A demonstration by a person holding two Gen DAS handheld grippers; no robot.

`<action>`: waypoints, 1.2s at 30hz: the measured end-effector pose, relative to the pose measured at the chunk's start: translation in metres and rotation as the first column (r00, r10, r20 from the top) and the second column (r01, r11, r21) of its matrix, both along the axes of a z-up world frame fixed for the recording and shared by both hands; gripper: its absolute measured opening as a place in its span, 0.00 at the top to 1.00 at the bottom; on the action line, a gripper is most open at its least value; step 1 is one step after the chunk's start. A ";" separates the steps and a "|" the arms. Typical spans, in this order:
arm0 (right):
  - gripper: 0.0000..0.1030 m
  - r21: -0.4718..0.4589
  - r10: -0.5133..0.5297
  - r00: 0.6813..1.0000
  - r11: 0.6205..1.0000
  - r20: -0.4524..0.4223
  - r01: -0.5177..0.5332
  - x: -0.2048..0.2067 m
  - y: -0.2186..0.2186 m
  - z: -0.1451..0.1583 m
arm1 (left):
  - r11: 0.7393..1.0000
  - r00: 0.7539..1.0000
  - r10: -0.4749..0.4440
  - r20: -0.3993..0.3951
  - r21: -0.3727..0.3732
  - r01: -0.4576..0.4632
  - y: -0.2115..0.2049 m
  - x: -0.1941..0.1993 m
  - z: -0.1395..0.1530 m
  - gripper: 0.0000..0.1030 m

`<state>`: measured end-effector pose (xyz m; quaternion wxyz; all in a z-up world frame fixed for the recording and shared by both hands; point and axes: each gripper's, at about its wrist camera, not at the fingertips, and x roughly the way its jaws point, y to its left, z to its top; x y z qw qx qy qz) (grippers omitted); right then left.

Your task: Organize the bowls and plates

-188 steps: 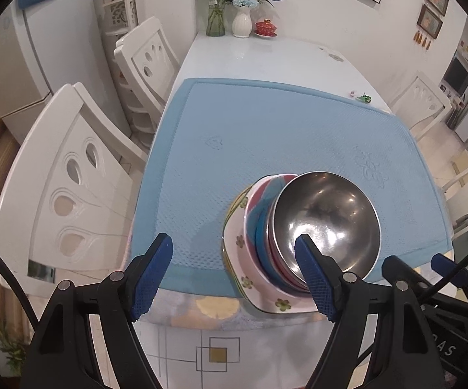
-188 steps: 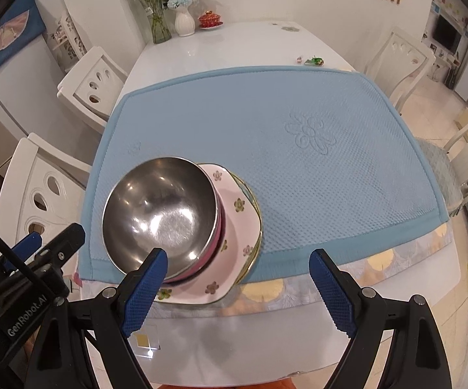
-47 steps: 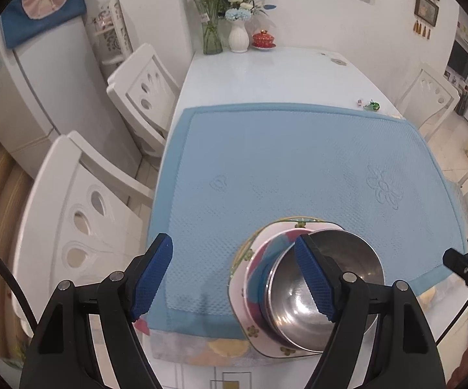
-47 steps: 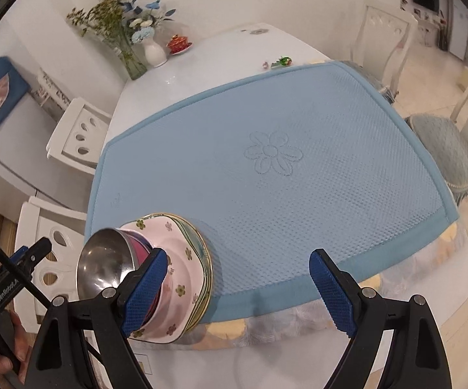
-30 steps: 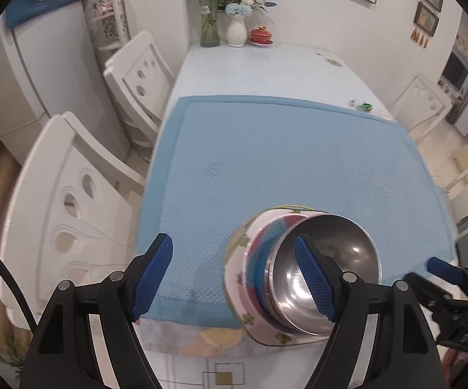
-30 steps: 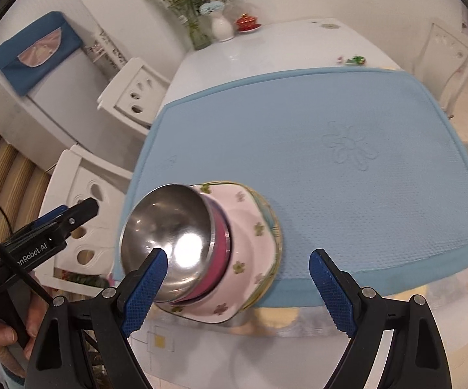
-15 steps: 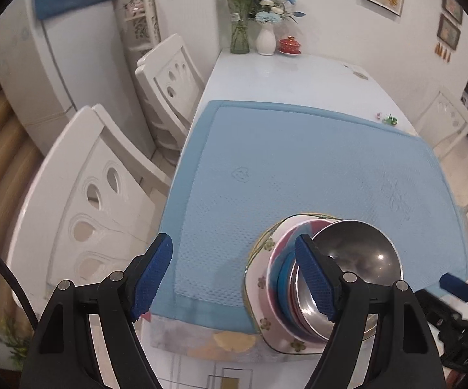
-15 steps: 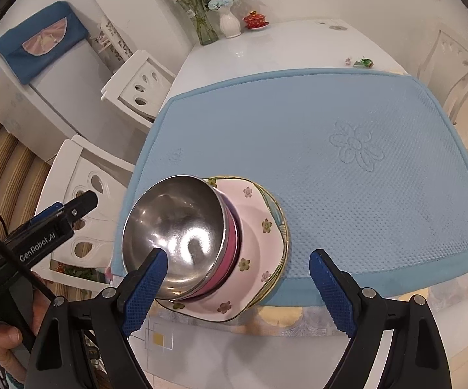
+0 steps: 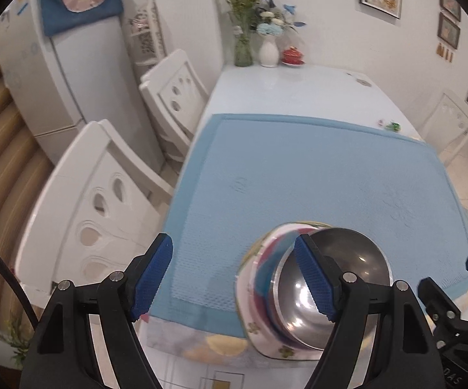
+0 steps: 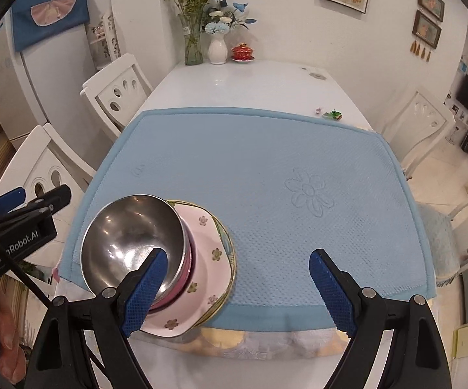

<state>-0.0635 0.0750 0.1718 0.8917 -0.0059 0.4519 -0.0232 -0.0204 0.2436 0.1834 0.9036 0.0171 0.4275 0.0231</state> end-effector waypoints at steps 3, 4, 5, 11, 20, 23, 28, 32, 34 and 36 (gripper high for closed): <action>0.15 0.002 -0.014 1.000 1.000 -0.010 0.014 -0.001 -0.003 -0.002 | 1.000 1.000 -0.021 -0.007 0.018 0.022 -0.007 -0.002 -0.001 0.26; 0.15 -0.006 -0.020 1.000 1.000 -0.005 0.020 -0.001 -0.003 -0.002 | 0.999 1.000 -0.029 -0.002 0.029 0.029 -0.010 -0.003 -0.001 0.26; 0.15 -0.020 -0.023 1.000 1.000 0.003 0.024 -0.003 -0.003 -0.001 | 0.998 0.999 -0.031 0.008 0.049 0.031 -0.013 -0.003 0.001 0.26; 0.15 -0.109 -0.014 0.999 0.994 0.031 0.018 -0.007 0.006 0.001 | 0.991 0.998 -0.051 0.032 0.122 0.047 -0.025 -0.005 0.003 0.26; 0.15 -0.132 -0.007 1.000 0.991 0.009 0.008 -0.007 0.009 -0.006 | 0.978 0.998 -0.036 0.048 0.207 0.025 -0.028 -0.003 0.001 0.26; 0.15 -0.126 -0.010 1.000 0.992 0.012 0.012 -0.005 0.009 -0.005 | 0.979 0.998 -0.037 0.043 0.200 0.027 -0.027 -0.001 0.003 0.26; 0.15 -0.135 -0.024 0.999 0.990 0.041 0.030 -0.006 0.008 0.001 | 0.979 0.998 -0.049 0.035 0.199 0.041 -0.027 0.002 0.005 0.26; 0.15 -0.121 -0.032 0.999 0.992 0.042 0.037 -0.005 0.005 0.002 | 0.975 0.998 -0.050 0.032 0.218 0.041 -0.024 0.003 0.005 0.26; 0.15 -0.116 -0.035 0.999 0.993 0.033 0.039 -0.004 0.005 0.001 | 0.976 0.999 -0.040 0.026 0.216 0.033 -0.021 0.004 0.005 0.26; 0.15 -0.103 -0.034 0.999 0.994 0.023 0.037 -0.003 0.004 -0.001 | 0.979 0.999 -0.031 0.016 0.202 0.027 -0.018 0.005 0.005 0.26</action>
